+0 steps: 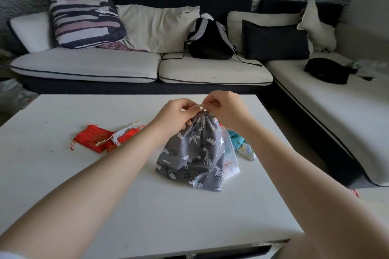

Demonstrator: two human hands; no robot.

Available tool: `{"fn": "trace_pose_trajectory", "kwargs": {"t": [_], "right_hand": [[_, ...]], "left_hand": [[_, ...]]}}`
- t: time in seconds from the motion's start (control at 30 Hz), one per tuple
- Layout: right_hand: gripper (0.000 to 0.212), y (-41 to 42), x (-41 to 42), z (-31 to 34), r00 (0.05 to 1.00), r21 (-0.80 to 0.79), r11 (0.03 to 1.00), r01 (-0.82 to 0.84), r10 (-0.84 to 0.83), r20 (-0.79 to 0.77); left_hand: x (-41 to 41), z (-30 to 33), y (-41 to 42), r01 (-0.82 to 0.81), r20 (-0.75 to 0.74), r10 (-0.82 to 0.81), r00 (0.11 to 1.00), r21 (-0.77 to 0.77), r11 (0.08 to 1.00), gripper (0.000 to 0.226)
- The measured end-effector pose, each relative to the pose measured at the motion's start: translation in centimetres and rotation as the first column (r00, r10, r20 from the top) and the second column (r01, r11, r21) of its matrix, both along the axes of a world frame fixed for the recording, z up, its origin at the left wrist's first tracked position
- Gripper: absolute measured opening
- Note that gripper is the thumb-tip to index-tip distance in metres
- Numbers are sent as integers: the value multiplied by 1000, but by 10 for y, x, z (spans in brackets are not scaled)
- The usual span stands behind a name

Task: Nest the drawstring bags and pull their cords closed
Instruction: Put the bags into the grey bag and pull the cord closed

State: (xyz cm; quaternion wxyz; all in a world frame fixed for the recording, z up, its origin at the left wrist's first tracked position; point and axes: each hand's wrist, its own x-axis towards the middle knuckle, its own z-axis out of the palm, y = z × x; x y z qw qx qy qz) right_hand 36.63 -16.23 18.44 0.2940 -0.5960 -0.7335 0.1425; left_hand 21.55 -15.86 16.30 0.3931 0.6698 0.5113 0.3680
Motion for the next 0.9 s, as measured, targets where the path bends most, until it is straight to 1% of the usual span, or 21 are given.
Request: {"fn": "trace_pose_trajectory", "kwargs": {"t": [0.03, 0.07, 0.13, 0.17, 0.2, 0.23, 0.3, 0.43, 0.5, 0.53, 0.57, 0.6, 0.7, 0.77, 0.83, 0.9], "right_hand": [[13, -1, 1, 1, 999, -41, 999, -14, 12, -33], [13, -3, 1, 1, 997, -112, 993, -34, 26, -67], [16, -8, 3, 4, 986, -313, 945, -100, 52, -157], [18, -10, 4, 7, 966, -404, 901, -159, 58, -251], [18, -12, 5, 9, 926, -464, 854, -235, 53, -373], [19, -12, 6, 9, 874, -488, 816, -309, 41, -484], [21, -11, 10, 8, 786, -497, 774, -392, 1, -618], [16, -6, 14, -6, 646, -502, 707, -498, -84, -759], [14, -5, 13, -10, 562, -485, 684, -545, -131, -817], [15, -5, 13, -11, 534, -479, 678, -558, -149, -832], [16, -4, 12, -11, 531, -483, 678, -555, -158, -833], [17, -4, 12, -11, 562, -492, 696, -524, -151, -813], [16, 2, 7, -12, 772, -477, 837, -268, -110, -627], [17, 5, 4, -12, 851, -429, 893, -136, -116, -512], [19, 6, 5, -10, 883, -407, 907, -104, -104, -458], [17, 4, 6, -6, 853, -421, 887, -190, -64, -519]], "left_hand": [[-1, -1, -1, 1, 44, 1, 999, -28, 1000, 12], [-3, -2, -1, 7, 57, -5, 998, -33, 999, 12], [-6, -2, -1, 25, 9, -25, 1000, 8, 1000, 13], [-6, -1, -1, 33, -33, -32, 999, 50, 998, 14], [-6, 0, 0, 41, -67, -35, 997, 95, 995, 15], [-6, 0, 0, 48, -84, -37, 996, 129, 990, 14], [-7, 1, 2, 52, -91, -37, 995, 165, 985, 11], [-6, 2, 4, 56, -155, -23, 988, 207, 977, 14], [-3, 4, 4, 48, -192, -1, 981, 241, 969, 16], [-2, 4, 4, 48, -212, 6, 977, 252, 967, 17], [0, 4, 4, 50, -234, 12, 972, 258, 965, 18], [0, 4, 3, 47, -254, 22, 967, 262, 964, 19], [1, 3, 3, 14, -246, 53, 968, 264, 964, 20], [1, 2, 2, -4, -211, 53, 976, 225, 974, 20], [1, 2, 2, -11, -207, 51, 977, 189, 982, 18], [-1, 2, 4, -18, -222, 60, 973, 188, 982, 17]]}}
